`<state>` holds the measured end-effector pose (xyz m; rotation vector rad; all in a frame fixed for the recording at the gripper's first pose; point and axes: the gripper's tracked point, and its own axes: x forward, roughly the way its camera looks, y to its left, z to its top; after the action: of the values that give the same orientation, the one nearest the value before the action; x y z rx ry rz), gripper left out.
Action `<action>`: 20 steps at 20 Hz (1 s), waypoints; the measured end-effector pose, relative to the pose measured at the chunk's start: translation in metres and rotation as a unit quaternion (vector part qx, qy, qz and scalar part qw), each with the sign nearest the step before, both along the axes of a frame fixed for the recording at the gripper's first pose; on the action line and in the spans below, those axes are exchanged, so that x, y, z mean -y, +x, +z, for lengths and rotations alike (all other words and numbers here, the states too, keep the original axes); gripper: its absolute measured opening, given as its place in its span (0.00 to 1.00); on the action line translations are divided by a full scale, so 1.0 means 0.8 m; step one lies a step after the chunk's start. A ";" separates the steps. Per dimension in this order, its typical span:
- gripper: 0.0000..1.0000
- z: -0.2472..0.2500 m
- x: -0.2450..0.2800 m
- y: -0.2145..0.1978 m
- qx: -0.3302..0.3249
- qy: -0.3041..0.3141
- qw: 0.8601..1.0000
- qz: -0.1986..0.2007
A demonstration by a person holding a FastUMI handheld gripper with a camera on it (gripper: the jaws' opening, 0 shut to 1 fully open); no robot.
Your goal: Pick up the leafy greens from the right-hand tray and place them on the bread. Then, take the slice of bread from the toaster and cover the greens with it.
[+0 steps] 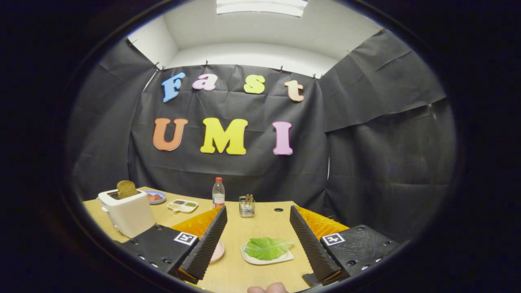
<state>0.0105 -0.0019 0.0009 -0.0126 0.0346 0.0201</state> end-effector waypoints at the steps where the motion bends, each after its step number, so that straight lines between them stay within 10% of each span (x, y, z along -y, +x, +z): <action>1: 0.95 -0.002 0.000 0.000 -0.003 -0.001 1.000 0.003; 13: 0.95 -0.070 0.075 0.036 -0.091 0.047 0.995 -0.006; 20: 0.95 -0.160 0.111 0.095 -0.218 0.164 0.962 -0.013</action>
<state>0.0865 -0.0905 -0.1270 0.3243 0.4724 0.0022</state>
